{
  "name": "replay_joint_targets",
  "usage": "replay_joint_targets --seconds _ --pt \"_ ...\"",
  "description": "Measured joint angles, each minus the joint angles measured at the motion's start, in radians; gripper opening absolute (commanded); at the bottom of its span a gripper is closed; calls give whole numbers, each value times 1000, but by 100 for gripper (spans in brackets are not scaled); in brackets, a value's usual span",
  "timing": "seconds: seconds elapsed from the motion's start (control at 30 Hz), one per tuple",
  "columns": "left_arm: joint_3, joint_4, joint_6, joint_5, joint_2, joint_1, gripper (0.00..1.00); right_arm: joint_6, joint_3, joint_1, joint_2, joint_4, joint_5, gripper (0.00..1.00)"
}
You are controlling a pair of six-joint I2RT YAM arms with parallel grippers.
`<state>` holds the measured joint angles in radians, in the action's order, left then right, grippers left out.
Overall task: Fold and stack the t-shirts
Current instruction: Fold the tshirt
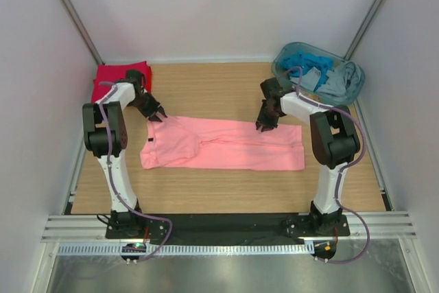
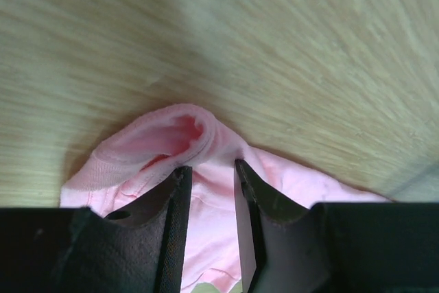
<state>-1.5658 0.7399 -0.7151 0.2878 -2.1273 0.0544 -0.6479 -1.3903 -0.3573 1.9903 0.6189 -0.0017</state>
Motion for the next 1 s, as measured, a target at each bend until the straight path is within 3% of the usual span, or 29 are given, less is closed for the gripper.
replay_joint_targets --seconds 0.17,0.37,0.6,0.8,1.0 --pt "-90 -16 -14 24 -61 -5 34 2 95 74 -61 -62 25 30" --pt "-310 -56 -34 103 -211 -36 34 24 144 163 -102 -84 49 31" --pt "-513 -95 -57 145 -323 -93 35 47 85 201 -125 66 59 30" --pt "-492 -84 -67 113 -253 -105 40 45 84 190 -246 219 16 30" --pt "-372 -27 -40 62 -77 -102 39 43 227 189 -412 309 -51 29"
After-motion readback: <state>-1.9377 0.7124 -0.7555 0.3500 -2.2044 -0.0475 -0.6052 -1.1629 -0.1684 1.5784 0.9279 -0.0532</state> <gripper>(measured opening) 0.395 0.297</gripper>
